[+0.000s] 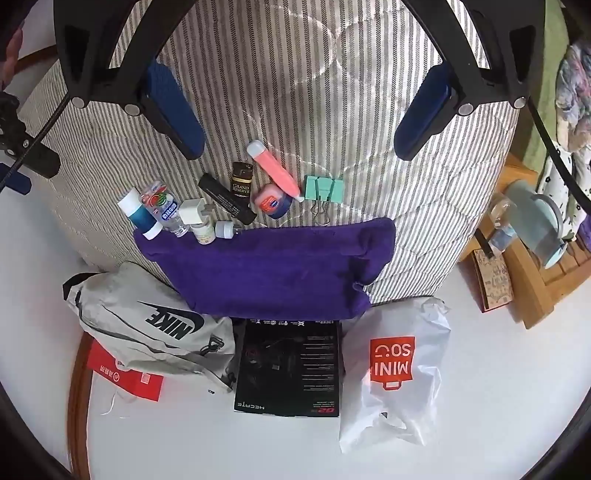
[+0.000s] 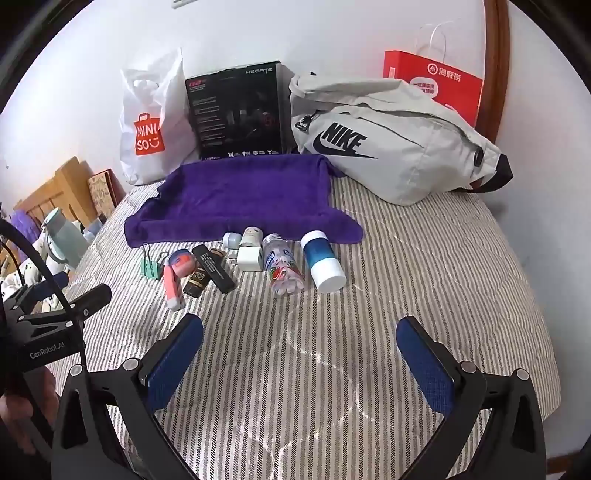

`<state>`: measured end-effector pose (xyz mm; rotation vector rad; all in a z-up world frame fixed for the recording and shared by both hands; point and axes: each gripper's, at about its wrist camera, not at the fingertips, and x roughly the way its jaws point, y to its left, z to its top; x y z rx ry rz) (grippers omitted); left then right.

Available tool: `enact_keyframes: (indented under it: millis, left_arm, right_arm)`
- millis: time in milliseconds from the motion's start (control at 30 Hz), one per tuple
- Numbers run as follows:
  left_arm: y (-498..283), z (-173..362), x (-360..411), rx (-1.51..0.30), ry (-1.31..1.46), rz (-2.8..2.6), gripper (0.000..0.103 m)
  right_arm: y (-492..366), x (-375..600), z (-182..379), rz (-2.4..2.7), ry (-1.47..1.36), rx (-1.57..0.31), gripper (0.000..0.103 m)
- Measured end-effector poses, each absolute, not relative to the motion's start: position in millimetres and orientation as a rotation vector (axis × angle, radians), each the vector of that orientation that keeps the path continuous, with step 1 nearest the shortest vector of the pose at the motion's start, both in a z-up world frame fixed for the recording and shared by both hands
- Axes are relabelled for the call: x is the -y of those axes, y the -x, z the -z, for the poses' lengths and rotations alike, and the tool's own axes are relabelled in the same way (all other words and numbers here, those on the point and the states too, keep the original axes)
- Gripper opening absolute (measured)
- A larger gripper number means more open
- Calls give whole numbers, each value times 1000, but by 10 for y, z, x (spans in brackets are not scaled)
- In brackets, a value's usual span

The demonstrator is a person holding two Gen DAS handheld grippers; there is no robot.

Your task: Organize rigid objects

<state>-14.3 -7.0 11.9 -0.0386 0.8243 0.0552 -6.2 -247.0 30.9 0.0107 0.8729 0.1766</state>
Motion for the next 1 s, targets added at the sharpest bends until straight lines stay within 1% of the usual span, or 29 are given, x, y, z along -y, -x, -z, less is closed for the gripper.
enact_keyframes:
  millis: [667, 1000]
  left_arm:
    - [187, -135, 75, -806, 36, -54, 103]
    - [279, -231, 111, -790, 41, -92, 103]
  right_arm:
    - [104, 2449, -334, -177, -4, -868, 103]
    - [116, 2467, -338, -205, 2, -871, 103]
